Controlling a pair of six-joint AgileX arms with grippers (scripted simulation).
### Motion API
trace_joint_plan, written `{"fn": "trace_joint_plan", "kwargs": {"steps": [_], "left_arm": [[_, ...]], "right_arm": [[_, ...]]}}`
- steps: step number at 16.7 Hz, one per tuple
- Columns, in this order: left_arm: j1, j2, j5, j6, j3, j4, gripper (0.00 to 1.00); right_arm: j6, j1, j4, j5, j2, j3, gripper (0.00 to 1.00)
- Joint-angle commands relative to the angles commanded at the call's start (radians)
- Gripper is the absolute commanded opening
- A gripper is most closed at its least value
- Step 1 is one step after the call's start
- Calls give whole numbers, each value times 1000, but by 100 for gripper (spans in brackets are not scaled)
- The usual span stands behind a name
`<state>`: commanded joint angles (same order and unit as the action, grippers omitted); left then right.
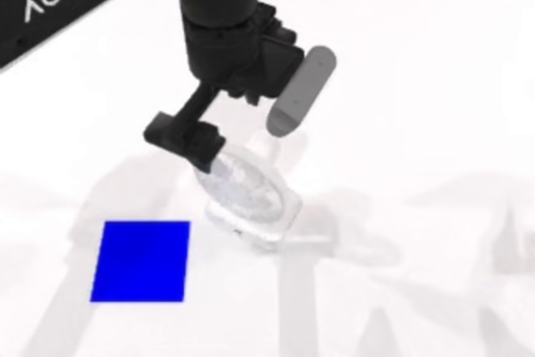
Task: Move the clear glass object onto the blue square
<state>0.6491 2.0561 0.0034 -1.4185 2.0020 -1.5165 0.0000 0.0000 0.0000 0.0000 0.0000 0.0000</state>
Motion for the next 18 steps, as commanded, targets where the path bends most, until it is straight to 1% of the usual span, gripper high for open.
{"fn": "trace_joint_plan", "kwargs": {"steps": [3,8,13,18], "left_arm": [[3,-4,-2,-2,-42,41,100],[3,-16,-1,-2,-208,190,100],[3,-17,-2,-3,-224,205,100],[3,-17,-2,-3,-224,205,62]], "right_arm": [[0,0,0,0,0,0,100],[0,0,0,0,0,0,100],[0,0,0,0,0,0,100],[0,0,0,0,0,0,100]]}}
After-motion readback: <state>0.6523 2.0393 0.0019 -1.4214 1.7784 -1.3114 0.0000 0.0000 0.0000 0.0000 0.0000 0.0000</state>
